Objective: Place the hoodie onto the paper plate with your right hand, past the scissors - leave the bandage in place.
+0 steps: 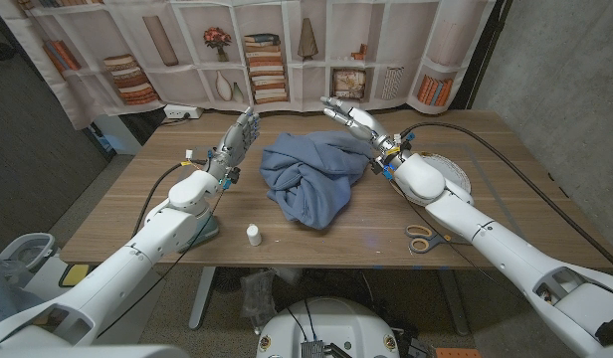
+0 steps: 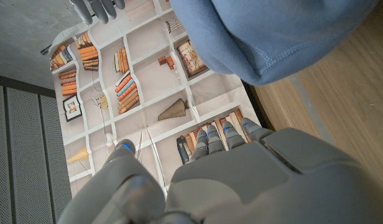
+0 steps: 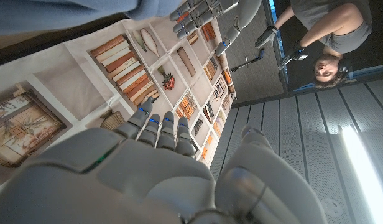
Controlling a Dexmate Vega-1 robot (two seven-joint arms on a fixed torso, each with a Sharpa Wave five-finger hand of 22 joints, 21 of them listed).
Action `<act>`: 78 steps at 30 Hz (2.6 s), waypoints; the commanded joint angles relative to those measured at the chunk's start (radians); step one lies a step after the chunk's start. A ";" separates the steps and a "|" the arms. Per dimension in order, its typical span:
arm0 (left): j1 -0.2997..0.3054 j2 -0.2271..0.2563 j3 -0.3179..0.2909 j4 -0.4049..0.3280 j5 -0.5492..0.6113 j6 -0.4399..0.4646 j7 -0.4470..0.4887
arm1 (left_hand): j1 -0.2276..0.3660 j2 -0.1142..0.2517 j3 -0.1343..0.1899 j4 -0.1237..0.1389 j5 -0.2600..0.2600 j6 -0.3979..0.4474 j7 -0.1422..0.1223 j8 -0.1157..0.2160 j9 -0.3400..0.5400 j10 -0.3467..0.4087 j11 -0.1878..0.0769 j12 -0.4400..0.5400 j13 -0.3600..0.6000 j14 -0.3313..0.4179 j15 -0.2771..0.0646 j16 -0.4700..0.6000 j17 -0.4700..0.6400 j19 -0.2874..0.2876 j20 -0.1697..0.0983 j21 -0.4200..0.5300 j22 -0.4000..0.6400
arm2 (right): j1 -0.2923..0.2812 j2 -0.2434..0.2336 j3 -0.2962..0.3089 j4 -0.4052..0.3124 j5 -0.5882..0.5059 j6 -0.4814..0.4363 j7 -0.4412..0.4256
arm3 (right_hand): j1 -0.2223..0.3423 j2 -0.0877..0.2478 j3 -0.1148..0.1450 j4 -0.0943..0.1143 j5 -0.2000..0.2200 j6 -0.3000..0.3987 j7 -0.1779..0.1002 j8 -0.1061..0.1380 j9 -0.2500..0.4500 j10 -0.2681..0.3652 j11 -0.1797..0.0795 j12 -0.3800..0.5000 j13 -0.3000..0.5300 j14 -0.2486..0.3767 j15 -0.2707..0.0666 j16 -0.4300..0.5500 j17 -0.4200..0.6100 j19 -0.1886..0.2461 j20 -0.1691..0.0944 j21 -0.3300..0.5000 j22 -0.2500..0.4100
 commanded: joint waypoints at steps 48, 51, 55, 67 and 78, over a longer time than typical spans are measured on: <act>0.038 0.011 -0.006 -0.058 0.007 0.002 0.023 | 0.015 0.000 -0.012 -0.001 0.000 0.007 0.005 0.004 0.003 -0.002 -0.001 0.001 0.004 -0.001 0.006 0.002 0.004 0.004 -0.043 0.000 0.003 | 0.022 -0.068 -0.037 -0.109 -0.250 -0.092 -0.054 | 0.052 -0.043 -0.024 -0.054 0.006 -0.162 -0.102 -0.013 0.006 -0.139 -0.022 -0.025 0.007 -0.070 0.065 -0.009 0.003 -0.016 0.191 -0.087 0.007; 0.042 0.014 -0.007 -0.066 0.009 0.008 0.029 | 0.015 0.000 -0.012 -0.001 0.000 0.008 0.004 0.005 0.003 -0.002 -0.001 0.001 0.004 0.000 0.006 0.003 0.004 0.005 -0.042 0.000 0.003 | 0.024 -0.067 -0.039 -0.102 -0.269 -0.085 -0.071 | 0.056 -0.047 -0.026 -0.058 0.009 -0.202 -0.097 -0.020 0.006 -0.155 -0.018 -0.026 0.007 -0.070 0.072 -0.008 0.003 -0.010 0.197 -0.091 0.008; 0.048 0.017 -0.008 -0.074 0.011 0.010 0.035 | 0.016 0.000 -0.013 0.000 0.000 0.009 0.004 0.005 0.003 -0.001 -0.001 0.001 0.004 -0.001 0.007 0.003 0.004 0.005 -0.042 0.000 0.003 | 0.023 -0.075 -0.041 -0.117 -0.303 -0.104 -0.082 | 0.061 -0.053 -0.030 -0.064 0.014 -0.240 -0.089 -0.020 0.006 -0.179 -0.012 -0.029 0.007 -0.073 0.075 -0.008 0.003 -0.007 0.207 -0.099 0.009; 0.056 0.018 -0.011 -0.083 0.014 0.007 0.040 | 0.016 0.001 -0.015 0.000 -0.001 0.010 0.004 0.005 0.003 -0.001 -0.002 0.001 0.004 -0.001 0.006 0.002 0.004 0.006 -0.039 0.000 0.003 | 0.029 -0.089 -0.054 -0.153 -0.358 -0.164 -0.085 | 0.076 -0.065 -0.034 -0.076 0.027 -0.221 -0.094 0.000 0.006 -0.197 -0.003 -0.026 0.007 -0.097 0.089 -0.014 0.003 -0.023 0.226 -0.118 0.009; 0.047 0.013 -0.011 -0.059 0.008 -0.004 0.021 | 0.017 0.002 -0.017 -0.001 -0.001 0.011 0.004 0.005 0.003 -0.002 -0.003 0.001 0.004 -0.001 0.007 0.002 0.004 0.006 -0.038 0.000 0.004 | 0.030 -0.099 -0.068 -0.194 -0.413 -0.242 -0.092 | 0.097 -0.086 -0.044 -0.093 0.054 -0.248 -0.082 -0.004 0.005 -0.227 0.007 -0.026 0.007 -0.136 0.102 -0.017 0.002 -0.057 0.240 -0.150 0.009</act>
